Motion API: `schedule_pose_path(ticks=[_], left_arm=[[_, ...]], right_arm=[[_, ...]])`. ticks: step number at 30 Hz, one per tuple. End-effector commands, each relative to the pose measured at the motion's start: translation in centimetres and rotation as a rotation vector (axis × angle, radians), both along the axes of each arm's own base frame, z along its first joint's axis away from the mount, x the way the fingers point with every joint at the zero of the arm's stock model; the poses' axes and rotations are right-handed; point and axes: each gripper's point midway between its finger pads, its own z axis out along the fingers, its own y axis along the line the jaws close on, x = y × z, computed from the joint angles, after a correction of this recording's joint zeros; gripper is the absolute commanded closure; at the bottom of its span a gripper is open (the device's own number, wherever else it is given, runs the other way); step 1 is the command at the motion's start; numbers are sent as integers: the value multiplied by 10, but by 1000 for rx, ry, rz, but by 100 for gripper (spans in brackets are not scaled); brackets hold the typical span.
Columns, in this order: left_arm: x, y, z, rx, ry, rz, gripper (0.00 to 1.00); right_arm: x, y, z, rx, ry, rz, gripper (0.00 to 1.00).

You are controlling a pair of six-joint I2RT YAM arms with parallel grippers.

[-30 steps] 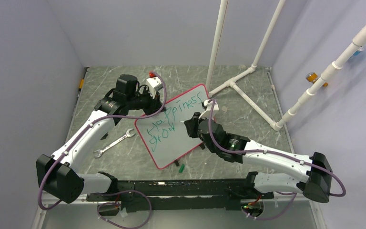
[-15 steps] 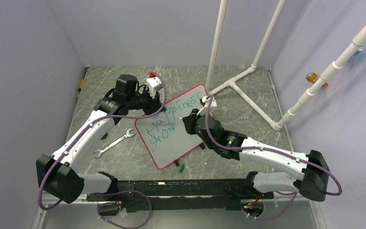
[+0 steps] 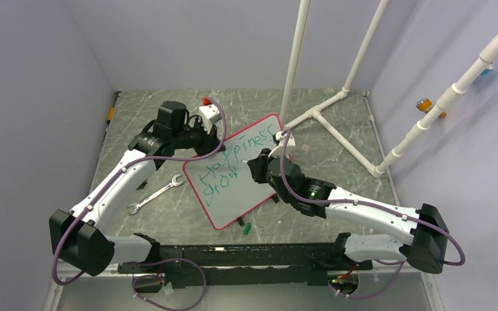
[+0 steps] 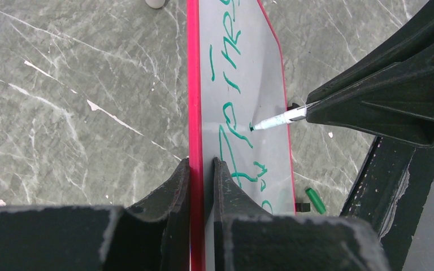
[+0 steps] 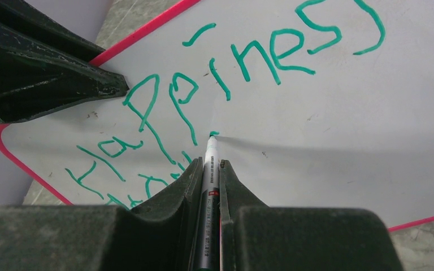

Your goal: Write a sentence on the whiteboard

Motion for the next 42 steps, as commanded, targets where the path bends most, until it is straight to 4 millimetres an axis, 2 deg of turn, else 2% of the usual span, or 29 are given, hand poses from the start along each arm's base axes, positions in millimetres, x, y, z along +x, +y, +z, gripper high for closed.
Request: schedule_pose_path(ticks=[1,25,29,36,42], left_arm=[[10,2,24,3,-125,-2,100],[10,1,24,3,-125,-4,100],[10,1,24,3,-124,-3,100],[10,1,24,2,-124,-5,100],[10,1,25,1,-127,-4,100]], right_arm=[[-3,-2,-4,26,18,-1,100],[-15,0,-31,-5,81,55,100],[-16,-6,-33,-12,86,38,100],[-16,-30,-39,-27,98,-52,100],[-19,-32,-50,-34,124,-51,100]])
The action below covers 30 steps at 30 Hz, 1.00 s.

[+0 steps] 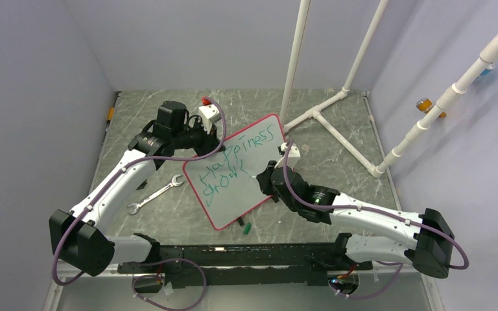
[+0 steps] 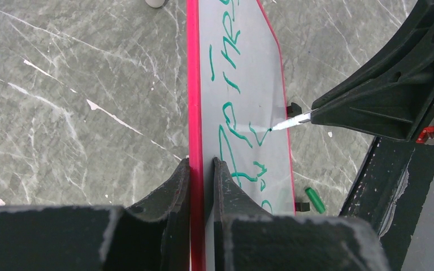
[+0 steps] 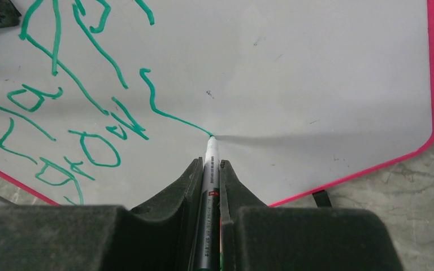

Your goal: Write a sentence on the whiteboard

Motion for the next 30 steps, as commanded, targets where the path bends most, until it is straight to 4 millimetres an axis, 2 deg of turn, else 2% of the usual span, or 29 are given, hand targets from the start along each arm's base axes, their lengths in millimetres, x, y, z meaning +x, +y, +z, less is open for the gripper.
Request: schedule_pose_path(ticks=[1,6,14,23,26,30], left_arm=[[10,1,25,1,-129,-4,100],[9,1,26,0,-131,-4,100],[9,1,26,2,-133,-3,100],[10,2,26,2,-135,2,100],[10,2,26,2,-133,2,100],[9,2,26,3,-134,1,100]], right_arm=[[1,-4,0,19,2,-28,100],[1,8,1,26,-3,24,100],[-2,37,19,55,-41,149,100],[-30,50,51,181,-123,312,100],[-37,51,49,187,-126,343,100],[-44,52,38,173,-113,354,100]])
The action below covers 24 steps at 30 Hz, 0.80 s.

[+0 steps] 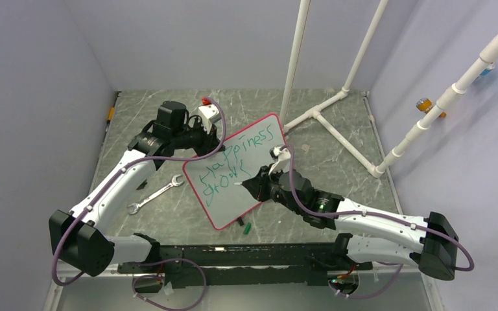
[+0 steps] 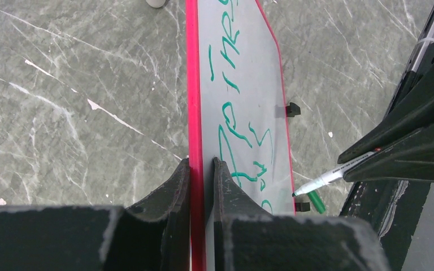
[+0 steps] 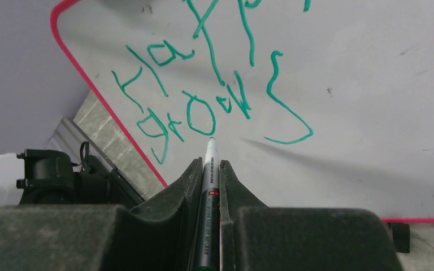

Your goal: Write a sentence on the whiteboard

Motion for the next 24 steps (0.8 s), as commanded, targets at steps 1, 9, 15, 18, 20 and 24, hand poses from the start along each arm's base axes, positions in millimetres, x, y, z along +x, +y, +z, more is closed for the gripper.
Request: schedule_pose_path(ticks=[1,9,15,18,20,24], left_arm=[[10,2,25,2,-133,0,100],[12,3,25,7,-135,11,100],[15,5,23,17,-136,30,100],[15,5,22,19,-134,30,100],[15,6,22,21,-135,34,100],[18,8,20,33,-138,51,100]], right_arm=[[-10,9,2,27,-28,48,100],[-29,25,-20,-39,-41,65,100],[-36,36,-22,-26,-67,57,100],[-36,42,-20,-18,-83,41,100],[-35,47,-18,-12,-94,38,100],[-35,54,-19,-22,-106,40,100]])
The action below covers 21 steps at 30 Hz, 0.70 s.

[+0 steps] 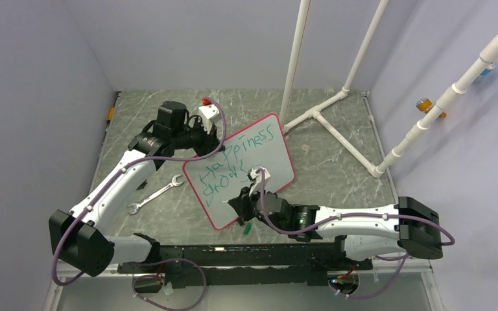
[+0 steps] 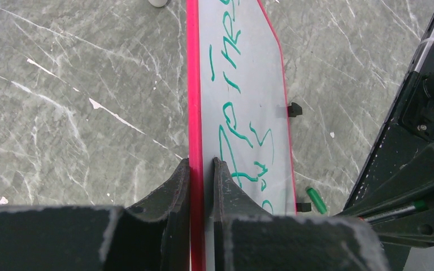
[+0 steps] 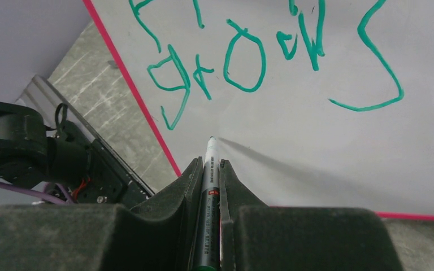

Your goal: Write a sentence on the whiteboard

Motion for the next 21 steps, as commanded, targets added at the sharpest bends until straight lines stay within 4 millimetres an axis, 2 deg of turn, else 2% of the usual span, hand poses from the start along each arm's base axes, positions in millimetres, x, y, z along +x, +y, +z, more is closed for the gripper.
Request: schedule_pose_path(ticks=[1,6,21], left_arm=[[17,7,19,30,-134,42,100],[16,8,19,32,-136,43,100],[17,7,18,32,-133,41,100]], right_arm=[[8,12,24,70,-56,-32,100],[11,9,14,55,-44,-62,100],[8,-10,-34,-29,47,-118,100]])
